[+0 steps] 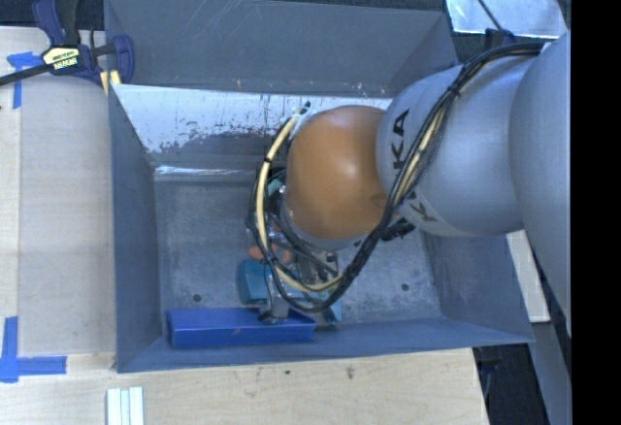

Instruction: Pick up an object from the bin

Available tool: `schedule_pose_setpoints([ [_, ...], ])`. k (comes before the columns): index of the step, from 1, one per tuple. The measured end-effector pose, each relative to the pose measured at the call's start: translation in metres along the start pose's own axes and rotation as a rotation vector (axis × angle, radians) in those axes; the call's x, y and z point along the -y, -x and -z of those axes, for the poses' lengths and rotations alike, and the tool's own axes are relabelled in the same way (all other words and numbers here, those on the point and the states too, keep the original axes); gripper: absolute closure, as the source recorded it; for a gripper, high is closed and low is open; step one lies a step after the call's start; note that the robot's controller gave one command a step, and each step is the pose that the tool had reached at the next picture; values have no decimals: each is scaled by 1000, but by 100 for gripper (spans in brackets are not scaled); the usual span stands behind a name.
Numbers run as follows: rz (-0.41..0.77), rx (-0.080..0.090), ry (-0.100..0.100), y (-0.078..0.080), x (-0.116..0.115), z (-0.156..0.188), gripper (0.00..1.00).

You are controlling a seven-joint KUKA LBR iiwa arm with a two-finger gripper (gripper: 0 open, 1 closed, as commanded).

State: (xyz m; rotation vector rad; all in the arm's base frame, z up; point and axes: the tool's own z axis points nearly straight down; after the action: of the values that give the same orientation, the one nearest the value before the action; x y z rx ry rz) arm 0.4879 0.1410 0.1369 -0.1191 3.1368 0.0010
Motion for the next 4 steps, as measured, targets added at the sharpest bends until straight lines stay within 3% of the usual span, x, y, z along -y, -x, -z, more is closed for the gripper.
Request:
schedule_pose_setpoints([
  [1, -77, -1, 0, 1, 6, -19, 0],
  [2, -49, 14, 3, 4, 16, -40, 0],
  [3, -117, 2, 0, 9, 19, -64, 100],
  [4, -117, 2, 0, 9, 19, -64, 100],
])
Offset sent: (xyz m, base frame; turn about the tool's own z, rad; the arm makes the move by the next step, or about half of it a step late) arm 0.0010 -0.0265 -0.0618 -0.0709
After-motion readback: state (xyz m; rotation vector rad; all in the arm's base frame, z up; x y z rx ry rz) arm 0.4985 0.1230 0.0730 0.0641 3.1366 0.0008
